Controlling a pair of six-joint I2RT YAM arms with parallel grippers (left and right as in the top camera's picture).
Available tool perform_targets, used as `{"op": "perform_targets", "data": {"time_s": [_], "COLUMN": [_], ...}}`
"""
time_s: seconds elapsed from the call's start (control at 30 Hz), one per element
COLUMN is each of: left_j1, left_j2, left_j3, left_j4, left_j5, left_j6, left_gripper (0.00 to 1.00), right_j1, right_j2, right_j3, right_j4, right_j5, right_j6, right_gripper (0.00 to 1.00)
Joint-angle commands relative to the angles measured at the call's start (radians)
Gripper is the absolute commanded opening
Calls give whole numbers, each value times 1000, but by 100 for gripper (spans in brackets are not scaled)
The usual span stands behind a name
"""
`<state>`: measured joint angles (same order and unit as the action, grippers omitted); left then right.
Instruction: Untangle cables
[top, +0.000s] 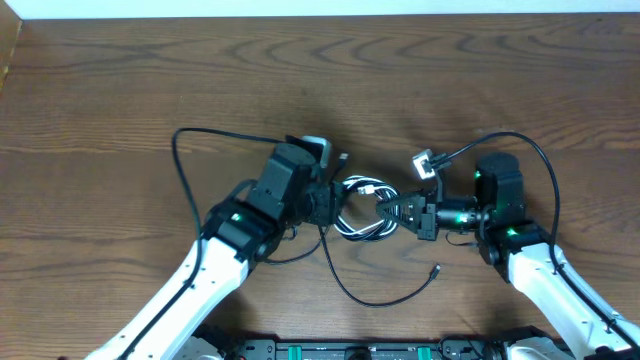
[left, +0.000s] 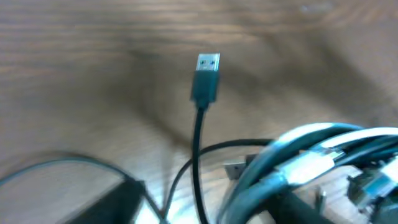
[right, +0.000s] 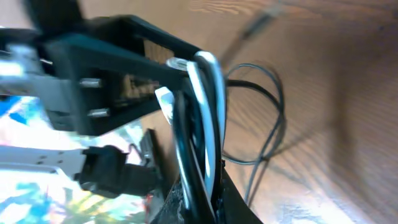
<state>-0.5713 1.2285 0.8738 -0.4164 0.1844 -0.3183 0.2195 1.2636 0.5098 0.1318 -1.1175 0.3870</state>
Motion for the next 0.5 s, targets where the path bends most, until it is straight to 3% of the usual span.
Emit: {"op": "perform_targets", "data": {"time_s": [0.0,0.17,0.47], "left_j1": [6,5,5], "left_j2": [21,15,15], "left_j3": [11,11,11], "left_j4": [16,76,119], "left_j5": [-25,-47,-47], "left_j6": [18,18,18], "left_gripper": [37,32,32], "right_j1": [-33,-51,-50], "right_j2": [-2,-2,-2], "right_j3": [8,8,8], "right_j4": [2,-19,-23], "right_j5": [-142,-146,-170], "right_j6": [24,24,24], "right_gripper": [1,1,1]}}
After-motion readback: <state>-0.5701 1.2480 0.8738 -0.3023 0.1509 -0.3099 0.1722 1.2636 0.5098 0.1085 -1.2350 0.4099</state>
